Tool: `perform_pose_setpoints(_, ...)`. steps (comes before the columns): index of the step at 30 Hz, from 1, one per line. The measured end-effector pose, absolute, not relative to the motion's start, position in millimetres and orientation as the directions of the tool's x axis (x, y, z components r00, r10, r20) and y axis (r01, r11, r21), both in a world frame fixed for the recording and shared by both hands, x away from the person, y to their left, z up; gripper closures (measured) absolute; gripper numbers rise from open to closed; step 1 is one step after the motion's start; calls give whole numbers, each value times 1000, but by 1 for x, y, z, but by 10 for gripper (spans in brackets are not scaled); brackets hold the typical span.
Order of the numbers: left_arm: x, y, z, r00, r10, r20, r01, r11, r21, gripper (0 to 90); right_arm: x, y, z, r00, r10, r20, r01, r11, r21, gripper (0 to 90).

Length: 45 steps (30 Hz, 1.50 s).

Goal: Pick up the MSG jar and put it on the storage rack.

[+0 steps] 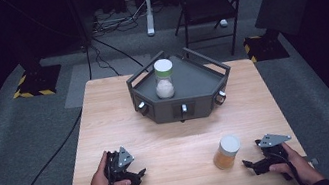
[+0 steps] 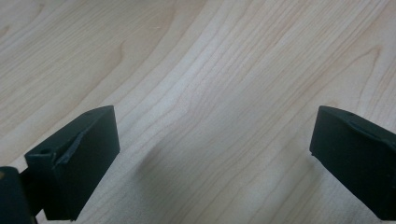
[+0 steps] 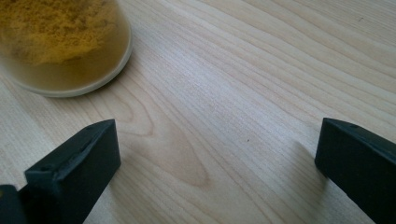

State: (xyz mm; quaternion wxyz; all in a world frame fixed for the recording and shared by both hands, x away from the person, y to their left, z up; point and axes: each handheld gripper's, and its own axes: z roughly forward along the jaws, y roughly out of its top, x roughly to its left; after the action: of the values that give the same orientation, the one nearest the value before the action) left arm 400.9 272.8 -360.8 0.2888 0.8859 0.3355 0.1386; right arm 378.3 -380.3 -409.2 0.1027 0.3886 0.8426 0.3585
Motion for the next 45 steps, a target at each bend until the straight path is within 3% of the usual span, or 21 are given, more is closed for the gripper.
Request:
perform_pose_setpoints(28, 405, 297, -368, 711, 702, -31, 577, -558, 597, 4, 379, -381, -409, -678, 727, 106, 580, 442, 684, 0)
perform_pose_setpoints(45, 406, 298, -368, 713, 700, -34, 577, -558, 596, 2, 379, -381, -409, -682, 724, 106, 578, 444, 684, 0)
